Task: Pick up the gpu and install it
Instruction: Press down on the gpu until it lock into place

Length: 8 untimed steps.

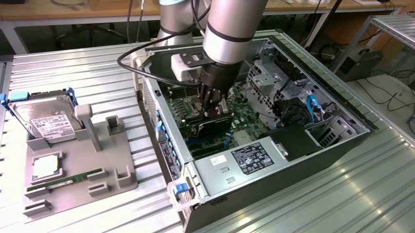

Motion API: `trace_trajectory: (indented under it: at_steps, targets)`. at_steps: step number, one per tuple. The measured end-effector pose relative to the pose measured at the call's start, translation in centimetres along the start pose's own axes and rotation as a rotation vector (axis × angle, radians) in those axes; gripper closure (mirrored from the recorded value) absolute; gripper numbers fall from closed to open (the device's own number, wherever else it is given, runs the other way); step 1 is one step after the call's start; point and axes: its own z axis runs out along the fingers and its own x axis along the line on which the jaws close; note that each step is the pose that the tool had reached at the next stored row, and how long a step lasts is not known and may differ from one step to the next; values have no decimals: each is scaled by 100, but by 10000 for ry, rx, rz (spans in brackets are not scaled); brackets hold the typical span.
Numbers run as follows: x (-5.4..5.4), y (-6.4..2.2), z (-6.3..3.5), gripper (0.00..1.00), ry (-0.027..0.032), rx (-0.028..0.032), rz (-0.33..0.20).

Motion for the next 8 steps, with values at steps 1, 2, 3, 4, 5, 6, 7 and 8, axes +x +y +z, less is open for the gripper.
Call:
trace_trajectory:
  at_steps: [1,2,3,4,5,6,7,8]
  targets:
    - [-4,10,17,89,29,6,0]
    - [-6,12,29,89,50,7,0]
    - [-9,13,41,89,76,7,0]
    - [-11,12,53,89,103,7,0]
    - [-13,12,65,89,128,6,-1]
    - [-13,11,81,89,159,7,-1]
    - [-13,11,92,89,187,6,0]
    - [-12,11,102,89,207,7,0]
